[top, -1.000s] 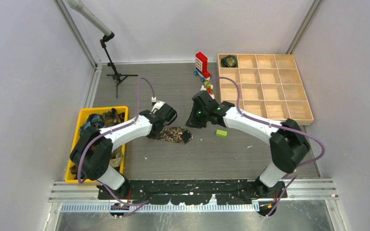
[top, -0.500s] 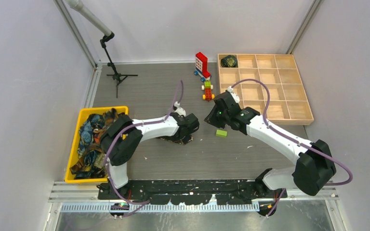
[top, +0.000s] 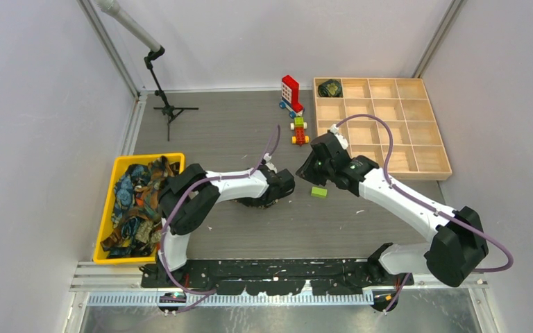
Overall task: Roll the ties
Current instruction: Roll the tie at the center of the board.
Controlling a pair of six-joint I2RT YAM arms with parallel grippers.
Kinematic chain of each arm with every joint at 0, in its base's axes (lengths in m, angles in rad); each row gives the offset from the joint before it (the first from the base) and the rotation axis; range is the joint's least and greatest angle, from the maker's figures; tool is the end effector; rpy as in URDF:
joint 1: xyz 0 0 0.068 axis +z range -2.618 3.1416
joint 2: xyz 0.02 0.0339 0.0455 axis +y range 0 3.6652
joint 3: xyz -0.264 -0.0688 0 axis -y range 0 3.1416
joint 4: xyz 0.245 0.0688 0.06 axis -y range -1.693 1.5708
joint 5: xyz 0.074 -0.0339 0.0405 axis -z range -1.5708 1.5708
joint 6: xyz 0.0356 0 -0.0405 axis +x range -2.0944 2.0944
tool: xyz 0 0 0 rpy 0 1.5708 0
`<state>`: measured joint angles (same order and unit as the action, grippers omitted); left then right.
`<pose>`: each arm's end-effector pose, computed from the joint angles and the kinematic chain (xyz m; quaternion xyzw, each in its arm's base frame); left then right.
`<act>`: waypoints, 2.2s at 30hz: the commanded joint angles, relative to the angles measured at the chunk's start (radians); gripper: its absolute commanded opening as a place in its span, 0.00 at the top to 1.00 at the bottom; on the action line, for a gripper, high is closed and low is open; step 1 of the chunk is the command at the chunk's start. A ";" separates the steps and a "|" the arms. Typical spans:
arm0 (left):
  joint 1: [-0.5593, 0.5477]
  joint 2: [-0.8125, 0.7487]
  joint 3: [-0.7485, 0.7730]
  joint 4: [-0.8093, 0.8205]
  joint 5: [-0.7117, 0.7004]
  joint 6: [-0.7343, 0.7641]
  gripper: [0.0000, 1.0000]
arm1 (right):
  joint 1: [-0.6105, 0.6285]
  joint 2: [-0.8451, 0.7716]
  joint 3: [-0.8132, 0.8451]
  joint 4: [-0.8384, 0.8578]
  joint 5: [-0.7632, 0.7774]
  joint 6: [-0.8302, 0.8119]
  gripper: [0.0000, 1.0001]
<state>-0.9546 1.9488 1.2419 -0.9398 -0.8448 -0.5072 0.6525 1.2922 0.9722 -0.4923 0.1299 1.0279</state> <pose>0.2155 -0.2582 0.1480 0.2174 0.8853 0.3281 0.2477 0.2205 0.1627 0.2679 0.1966 0.9062 0.2349 0.2914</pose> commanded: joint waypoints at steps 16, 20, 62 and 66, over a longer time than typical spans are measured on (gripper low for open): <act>-0.001 -0.081 0.079 0.007 0.171 0.071 0.46 | -0.004 -0.044 0.074 -0.032 0.024 0.001 0.76; 0.005 -0.143 0.071 0.002 0.190 0.071 0.43 | -0.003 -0.029 0.097 -0.041 0.022 -0.002 0.75; 0.804 -0.674 -0.434 0.508 1.128 -0.005 0.28 | 0.180 0.664 0.381 0.378 -0.290 0.079 0.71; 0.804 -0.688 -0.489 0.581 1.108 -0.039 0.28 | 0.180 0.683 0.373 0.380 -0.297 0.092 0.75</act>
<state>-0.1558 1.3037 0.7876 -0.4572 0.2619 -0.5095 0.8284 1.9594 1.3163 -0.1509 -0.1528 1.1030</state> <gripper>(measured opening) 0.717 0.264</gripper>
